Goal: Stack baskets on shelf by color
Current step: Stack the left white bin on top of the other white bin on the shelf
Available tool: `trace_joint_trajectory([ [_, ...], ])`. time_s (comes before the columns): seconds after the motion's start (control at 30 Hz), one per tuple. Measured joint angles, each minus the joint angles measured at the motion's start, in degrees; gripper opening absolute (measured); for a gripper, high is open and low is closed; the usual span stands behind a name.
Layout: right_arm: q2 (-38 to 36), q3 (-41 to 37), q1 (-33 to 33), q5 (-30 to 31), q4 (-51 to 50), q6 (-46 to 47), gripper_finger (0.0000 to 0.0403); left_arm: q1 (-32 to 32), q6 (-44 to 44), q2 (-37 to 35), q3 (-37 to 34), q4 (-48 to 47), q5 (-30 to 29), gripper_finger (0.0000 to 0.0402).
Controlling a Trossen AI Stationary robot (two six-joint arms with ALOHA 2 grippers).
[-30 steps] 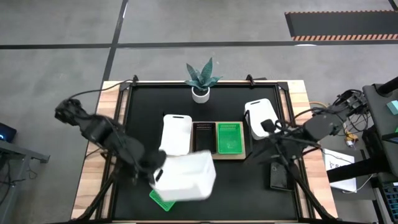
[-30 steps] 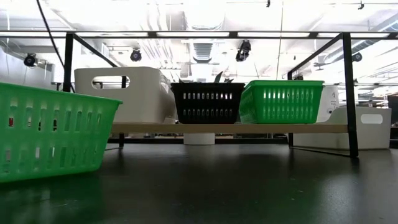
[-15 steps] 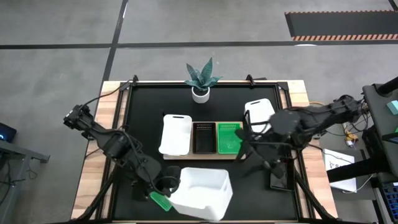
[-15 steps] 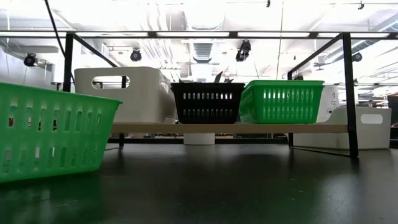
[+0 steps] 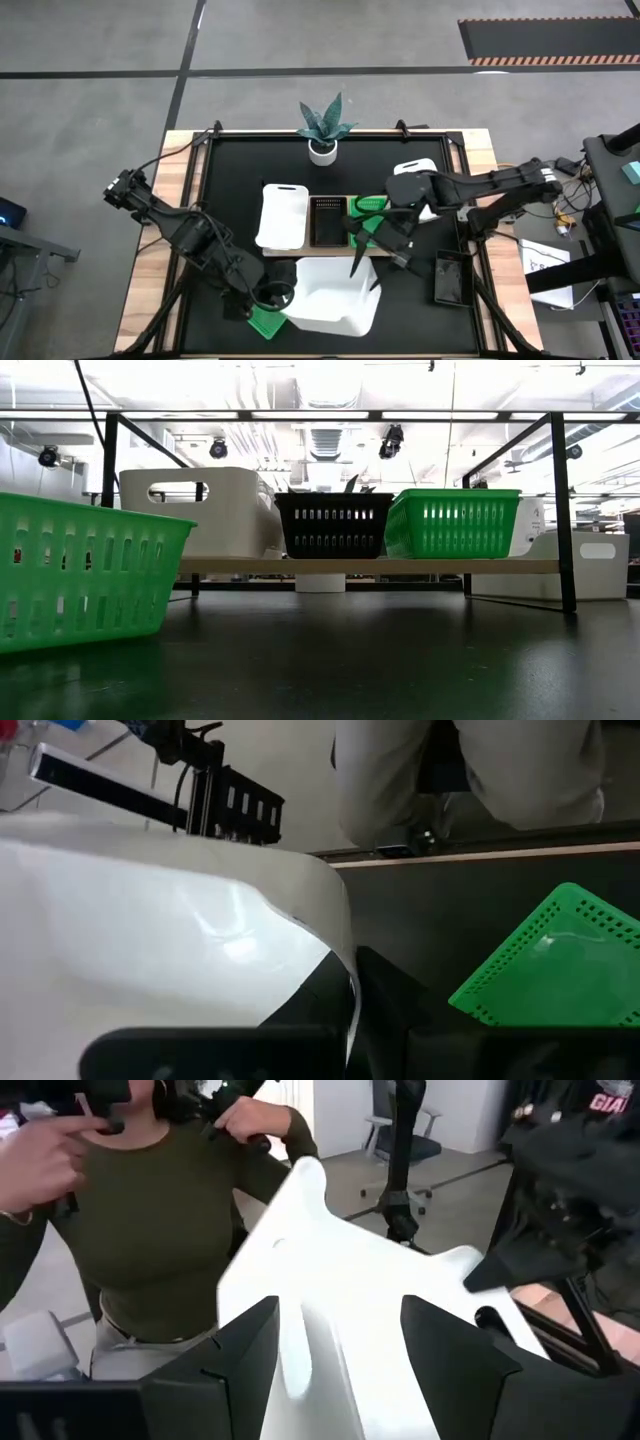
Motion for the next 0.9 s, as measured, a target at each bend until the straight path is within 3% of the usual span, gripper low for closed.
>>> trace_joint_trajectory([
  [0.37,2.0,0.0,0.0,-7.4,0.2,-3.6,0.0193,0.4,-0.3,0.1,-0.5,0.4,-3.5,0.0],
  [0.47,2.1,0.0,0.0,-7.8,0.2,-5.1,0.0161,0.4,-1.6,0.1,-0.5,0.2,-4.6,0.0],
  [0.73,2.1,0.0,0.2,-10.5,-0.3,-6.3,0.0024,0.7,-1.9,0.1,-0.5,0.3,-4.9,0.0],
  [0.9,2.1,-0.1,0.1,-13.6,-0.2,-7.8,0.0015,0.7,-5.3,0.1,-0.5,2.3,-4.9,0.0],
])
